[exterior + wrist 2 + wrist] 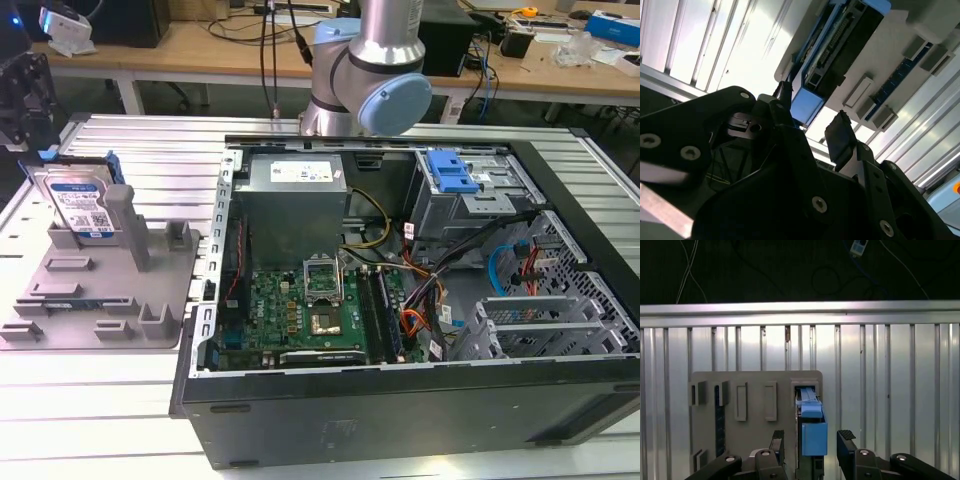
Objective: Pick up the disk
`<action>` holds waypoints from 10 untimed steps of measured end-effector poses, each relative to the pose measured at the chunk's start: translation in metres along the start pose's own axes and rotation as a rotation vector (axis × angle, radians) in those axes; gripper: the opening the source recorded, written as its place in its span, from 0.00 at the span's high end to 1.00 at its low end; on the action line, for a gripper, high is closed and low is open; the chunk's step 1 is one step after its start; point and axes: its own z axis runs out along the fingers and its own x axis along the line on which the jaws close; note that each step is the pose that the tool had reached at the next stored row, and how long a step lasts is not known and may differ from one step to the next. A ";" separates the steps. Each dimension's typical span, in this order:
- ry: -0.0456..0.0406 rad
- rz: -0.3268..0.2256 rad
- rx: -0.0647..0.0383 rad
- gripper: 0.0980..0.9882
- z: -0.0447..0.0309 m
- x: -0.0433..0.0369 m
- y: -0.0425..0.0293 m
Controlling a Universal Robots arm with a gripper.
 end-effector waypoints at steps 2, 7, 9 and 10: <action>0.0004 0.000 0.000 0.50 0.0020 -0.0001 0.0000; 0.0009 0.000 0.000 0.50 0.0073 -0.0003 -0.0002; 0.0011 0.000 0.000 0.50 0.0087 -0.0003 -0.0004; 0.0012 0.000 0.000 0.50 0.0093 -0.0004 -0.0004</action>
